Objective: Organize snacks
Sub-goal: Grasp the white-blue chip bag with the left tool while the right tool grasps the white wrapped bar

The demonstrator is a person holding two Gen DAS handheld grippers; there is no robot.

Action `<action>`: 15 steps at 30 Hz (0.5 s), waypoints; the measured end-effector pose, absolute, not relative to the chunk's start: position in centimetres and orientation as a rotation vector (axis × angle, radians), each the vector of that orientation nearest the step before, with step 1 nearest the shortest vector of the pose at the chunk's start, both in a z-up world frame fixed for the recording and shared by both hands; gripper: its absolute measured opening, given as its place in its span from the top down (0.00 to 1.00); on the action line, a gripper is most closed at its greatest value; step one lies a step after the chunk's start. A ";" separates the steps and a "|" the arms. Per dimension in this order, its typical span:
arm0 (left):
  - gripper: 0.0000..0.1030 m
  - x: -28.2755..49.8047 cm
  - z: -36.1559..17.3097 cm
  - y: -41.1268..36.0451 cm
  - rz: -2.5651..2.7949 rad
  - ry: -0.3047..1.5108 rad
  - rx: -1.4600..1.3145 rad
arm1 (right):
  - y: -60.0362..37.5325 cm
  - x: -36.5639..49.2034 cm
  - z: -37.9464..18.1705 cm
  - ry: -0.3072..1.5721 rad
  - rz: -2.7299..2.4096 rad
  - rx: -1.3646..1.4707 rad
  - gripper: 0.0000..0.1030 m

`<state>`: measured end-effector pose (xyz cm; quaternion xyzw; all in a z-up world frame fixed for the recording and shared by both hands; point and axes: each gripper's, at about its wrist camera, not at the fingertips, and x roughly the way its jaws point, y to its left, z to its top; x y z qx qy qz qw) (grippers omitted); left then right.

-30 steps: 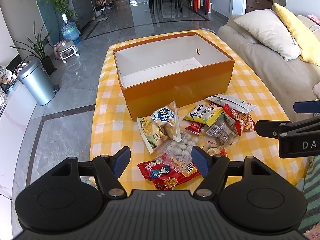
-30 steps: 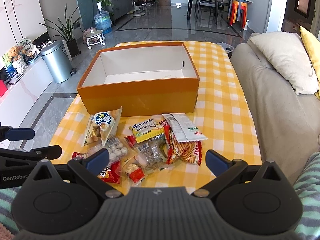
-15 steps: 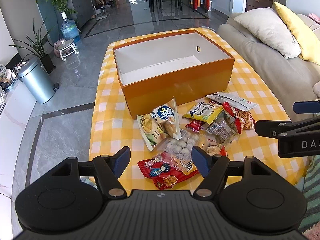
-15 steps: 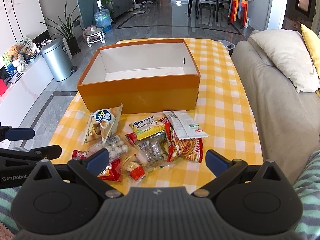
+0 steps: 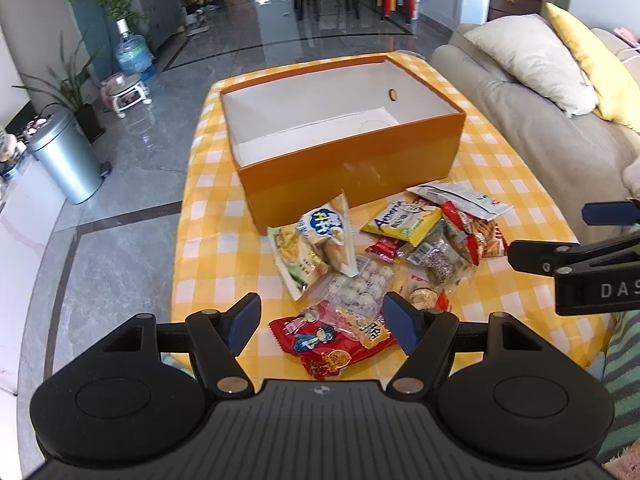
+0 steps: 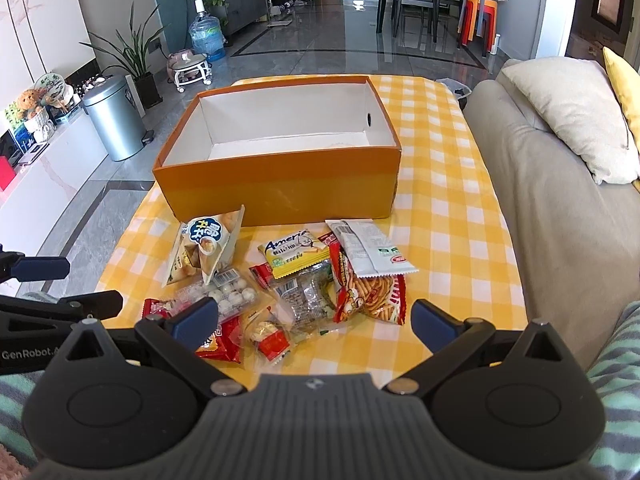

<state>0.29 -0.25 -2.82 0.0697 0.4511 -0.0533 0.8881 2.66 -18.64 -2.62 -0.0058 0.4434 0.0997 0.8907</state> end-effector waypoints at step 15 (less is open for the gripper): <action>0.41 4.5 -4.5 0.1 -0.191 0.972 0.023 | -18.9 5.7 -6.0 0.898 0.225 -0.111 0.22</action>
